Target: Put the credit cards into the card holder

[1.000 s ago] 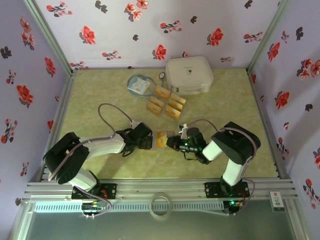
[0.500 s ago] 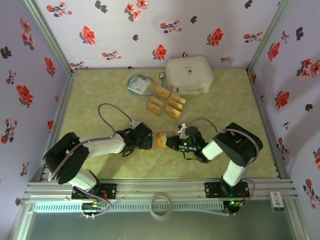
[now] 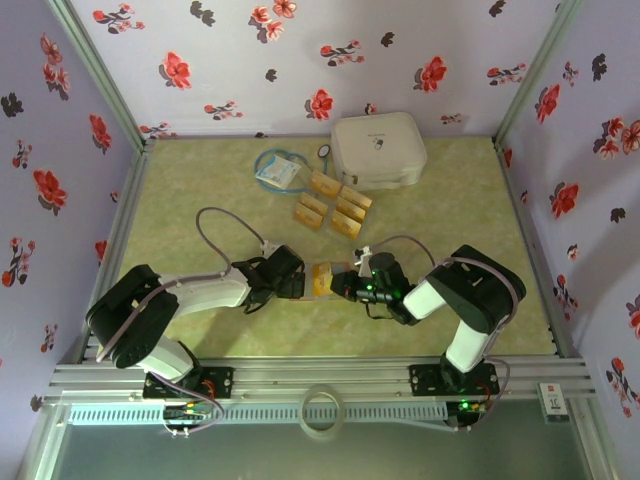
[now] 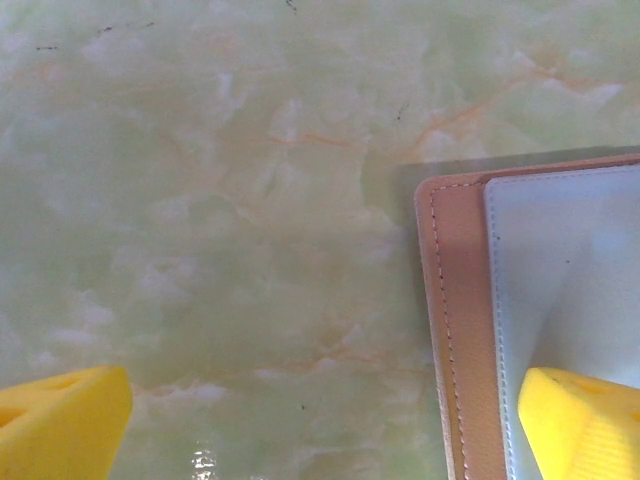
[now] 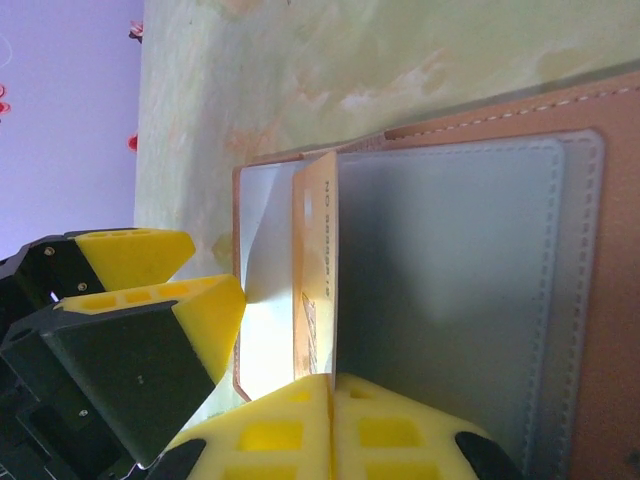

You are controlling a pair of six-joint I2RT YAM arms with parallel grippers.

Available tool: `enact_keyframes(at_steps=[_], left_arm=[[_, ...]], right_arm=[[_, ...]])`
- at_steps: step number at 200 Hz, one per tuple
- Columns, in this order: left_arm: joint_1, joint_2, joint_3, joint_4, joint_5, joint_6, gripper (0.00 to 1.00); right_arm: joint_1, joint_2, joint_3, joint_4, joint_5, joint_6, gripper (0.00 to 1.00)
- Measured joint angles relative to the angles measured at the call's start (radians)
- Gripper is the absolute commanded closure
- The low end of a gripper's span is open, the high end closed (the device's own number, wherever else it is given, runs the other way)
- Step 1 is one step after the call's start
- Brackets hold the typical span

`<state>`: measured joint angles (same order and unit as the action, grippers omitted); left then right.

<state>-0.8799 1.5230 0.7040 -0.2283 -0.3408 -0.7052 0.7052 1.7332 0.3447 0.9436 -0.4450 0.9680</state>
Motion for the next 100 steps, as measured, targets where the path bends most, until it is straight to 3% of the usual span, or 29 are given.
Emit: enact_keyframes(at_steps=[64,100], left_arm=[[0.0,0.0,0.0,0.0,0.0,-0.003,0.0],[0.0,0.0,0.0,0.0,0.0,-0.003,0.0]], right_arm=[[0.0,0.001,0.013,-0.015,-0.001,0.0,0.89],[0.002,-0.004,0.018,-0.014,-0.008,-0.008,0.78]])
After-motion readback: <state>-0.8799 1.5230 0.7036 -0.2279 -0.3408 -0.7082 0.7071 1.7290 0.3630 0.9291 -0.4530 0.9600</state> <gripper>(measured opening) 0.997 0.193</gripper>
